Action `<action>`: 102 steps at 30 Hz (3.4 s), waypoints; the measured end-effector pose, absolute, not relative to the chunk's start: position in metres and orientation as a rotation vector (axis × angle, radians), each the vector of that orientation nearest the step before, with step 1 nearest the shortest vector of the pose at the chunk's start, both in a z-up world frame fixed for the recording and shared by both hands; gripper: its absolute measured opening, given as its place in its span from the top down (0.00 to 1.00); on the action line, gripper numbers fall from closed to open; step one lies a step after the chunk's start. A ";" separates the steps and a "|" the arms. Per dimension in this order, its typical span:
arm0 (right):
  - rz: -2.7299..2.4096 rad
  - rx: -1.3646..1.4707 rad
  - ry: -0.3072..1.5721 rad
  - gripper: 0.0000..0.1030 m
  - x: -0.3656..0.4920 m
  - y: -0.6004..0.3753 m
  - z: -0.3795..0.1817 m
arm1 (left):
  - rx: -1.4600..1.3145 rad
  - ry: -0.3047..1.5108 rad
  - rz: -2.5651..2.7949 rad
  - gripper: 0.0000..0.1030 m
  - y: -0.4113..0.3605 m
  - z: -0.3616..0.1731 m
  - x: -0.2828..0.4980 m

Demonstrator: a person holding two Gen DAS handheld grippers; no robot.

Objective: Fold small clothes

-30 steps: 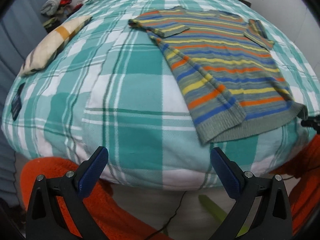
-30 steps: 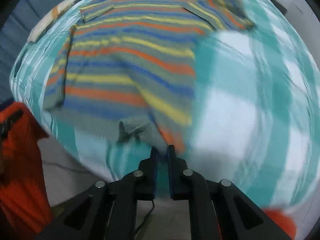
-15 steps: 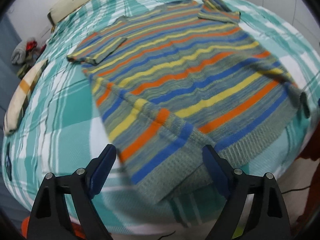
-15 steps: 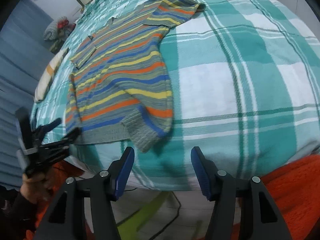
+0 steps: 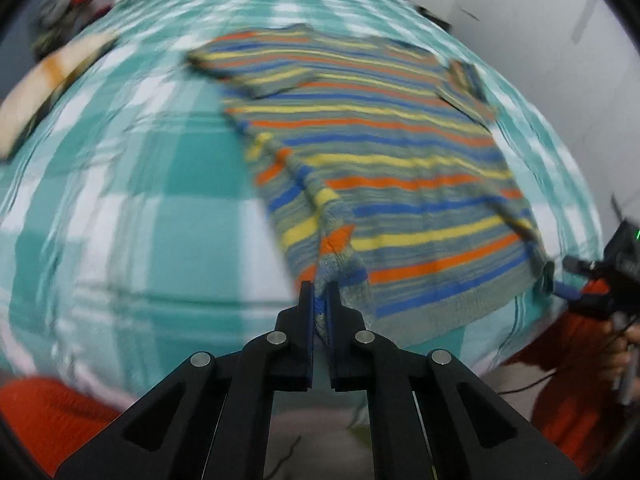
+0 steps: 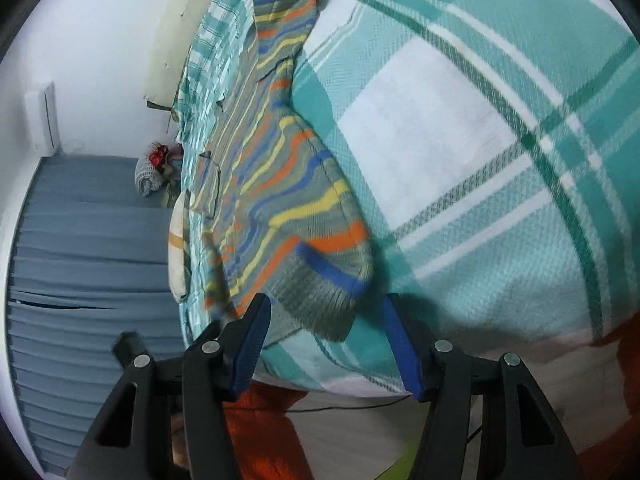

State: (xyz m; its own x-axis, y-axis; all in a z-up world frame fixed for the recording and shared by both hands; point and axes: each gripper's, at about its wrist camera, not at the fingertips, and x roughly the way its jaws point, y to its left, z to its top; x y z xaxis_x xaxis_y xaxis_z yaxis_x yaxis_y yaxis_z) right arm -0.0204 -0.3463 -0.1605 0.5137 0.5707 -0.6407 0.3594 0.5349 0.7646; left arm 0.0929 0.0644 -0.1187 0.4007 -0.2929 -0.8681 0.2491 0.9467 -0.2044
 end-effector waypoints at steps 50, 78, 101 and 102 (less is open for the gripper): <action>0.075 0.511 1.110 0.70 0.034 -0.375 -0.103 | -0.188 1.204 -0.233 0.36 0.126 -0.130 0.139; 0.174 0.494 1.219 0.72 0.032 -0.358 -0.127 | -0.123 1.272 -0.240 0.29 0.110 -0.156 0.117; -0.011 0.244 1.239 0.86 -0.004 -0.354 -0.098 | 0.000 1.127 -0.064 0.28 0.128 -0.097 0.095; 0.002 0.241 1.202 0.86 -0.001 -0.351 -0.090 | -0.016 1.081 -0.101 0.25 0.118 -0.089 0.102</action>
State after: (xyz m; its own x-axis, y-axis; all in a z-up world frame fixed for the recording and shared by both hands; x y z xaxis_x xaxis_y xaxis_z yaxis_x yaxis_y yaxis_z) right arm -0.0011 -0.3509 -0.0904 0.3638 0.1290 -0.9225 0.1262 0.9744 0.1860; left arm 0.1015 0.1177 -0.0892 0.4661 -0.0899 -0.8802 0.0742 0.9953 -0.0624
